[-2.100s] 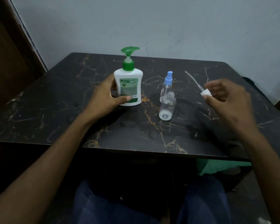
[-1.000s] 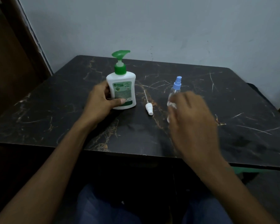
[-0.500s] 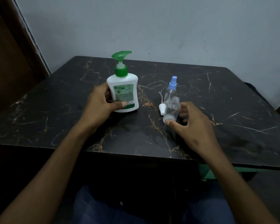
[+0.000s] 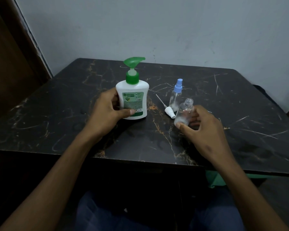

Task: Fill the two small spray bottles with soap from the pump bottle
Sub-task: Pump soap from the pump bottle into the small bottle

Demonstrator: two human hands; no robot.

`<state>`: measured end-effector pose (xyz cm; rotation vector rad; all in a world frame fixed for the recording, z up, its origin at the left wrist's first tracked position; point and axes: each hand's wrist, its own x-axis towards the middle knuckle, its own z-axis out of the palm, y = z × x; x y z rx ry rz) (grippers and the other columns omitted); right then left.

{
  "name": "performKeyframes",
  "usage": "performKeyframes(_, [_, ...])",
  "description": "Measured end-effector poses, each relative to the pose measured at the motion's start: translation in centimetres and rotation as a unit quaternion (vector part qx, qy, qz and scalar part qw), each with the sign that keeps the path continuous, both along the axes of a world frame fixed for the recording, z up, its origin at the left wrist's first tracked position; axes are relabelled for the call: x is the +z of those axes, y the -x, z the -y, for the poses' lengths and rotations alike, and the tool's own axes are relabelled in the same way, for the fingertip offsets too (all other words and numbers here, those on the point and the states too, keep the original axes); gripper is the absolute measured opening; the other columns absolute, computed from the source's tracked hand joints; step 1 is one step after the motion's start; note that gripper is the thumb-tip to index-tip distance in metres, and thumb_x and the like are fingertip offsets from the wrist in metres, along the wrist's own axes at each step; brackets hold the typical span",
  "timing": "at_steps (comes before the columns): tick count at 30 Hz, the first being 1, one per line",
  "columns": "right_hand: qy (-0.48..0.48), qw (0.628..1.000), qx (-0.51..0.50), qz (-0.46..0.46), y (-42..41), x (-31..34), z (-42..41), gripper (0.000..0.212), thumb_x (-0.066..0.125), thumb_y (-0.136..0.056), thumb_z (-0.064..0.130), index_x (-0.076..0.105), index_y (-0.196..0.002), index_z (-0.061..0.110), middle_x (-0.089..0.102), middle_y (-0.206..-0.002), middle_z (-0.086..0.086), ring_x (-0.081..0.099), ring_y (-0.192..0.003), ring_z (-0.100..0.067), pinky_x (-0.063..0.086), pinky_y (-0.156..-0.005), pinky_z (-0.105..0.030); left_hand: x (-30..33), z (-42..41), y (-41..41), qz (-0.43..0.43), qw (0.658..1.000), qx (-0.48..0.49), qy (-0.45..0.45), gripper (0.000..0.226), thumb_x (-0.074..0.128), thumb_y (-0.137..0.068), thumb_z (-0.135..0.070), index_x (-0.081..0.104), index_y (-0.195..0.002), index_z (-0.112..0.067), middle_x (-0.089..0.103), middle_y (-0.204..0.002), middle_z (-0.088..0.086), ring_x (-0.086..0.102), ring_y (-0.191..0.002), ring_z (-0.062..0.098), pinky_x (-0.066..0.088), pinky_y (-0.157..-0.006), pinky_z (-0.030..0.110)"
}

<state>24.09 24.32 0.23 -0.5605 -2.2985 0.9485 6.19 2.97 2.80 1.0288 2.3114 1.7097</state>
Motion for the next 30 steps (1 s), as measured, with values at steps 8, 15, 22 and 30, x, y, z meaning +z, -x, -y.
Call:
performKeyframes(8, [-0.028,0.998,0.053,-0.031,-0.5,0.7,1.5,0.034,0.084,-0.084,0.034,0.067,-0.114,0.035,0.069,-0.104,0.015,0.065,-0.099,-0.004,0.057,-0.088,-0.035,1.4,1.6,-1.6,-0.052,0.998,-0.014,0.036,0.059,0.084,-0.083,-0.007,0.066,-0.134,-0.030,0.076,-0.121,-0.015,0.072,-0.113,0.003,0.058,-0.098,0.033])
performKeyframes(15, [-0.021,0.995,0.082,-0.054,0.7,-0.2,2.8,0.036,0.086,-0.083,0.032,0.063,-0.111,0.040,0.067,-0.104,0.018,0.066,-0.100,-0.005,0.058,-0.088,-0.037,2.8,3.5,-1.7,-0.104,0.990,-0.021,0.090,0.065,0.084,-0.081,-0.005,0.064,-0.128,-0.046,0.075,-0.116,-0.024,0.071,-0.109,-0.004,0.056,-0.093,0.023])
performKeyframes(22, [0.005,0.996,0.090,-0.024,1.4,-0.9,3.0,0.032,0.084,-0.085,0.034,0.067,-0.111,0.032,0.071,-0.099,0.014,0.068,-0.092,-0.002,0.058,-0.083,-0.032,0.9,3.8,-0.3,-0.002,0.998,-0.017,0.055,0.052,0.082,-0.082,0.002,0.068,-0.127,-0.021,0.079,-0.115,-0.012,0.075,-0.108,0.006,0.059,-0.087,0.018])
performKeyframes(30, [-0.022,0.995,0.090,0.022,2.1,-1.5,2.9,0.032,0.084,-0.084,0.037,0.069,-0.111,0.031,0.071,-0.098,0.019,0.066,-0.093,0.005,0.056,-0.087,-0.029,1.2,4.0,0.1,0.035,0.997,-0.042,0.061,0.057,0.080,-0.082,0.006,0.064,-0.124,-0.029,0.077,-0.112,-0.021,0.073,-0.107,0.001,0.056,-0.080,0.011])
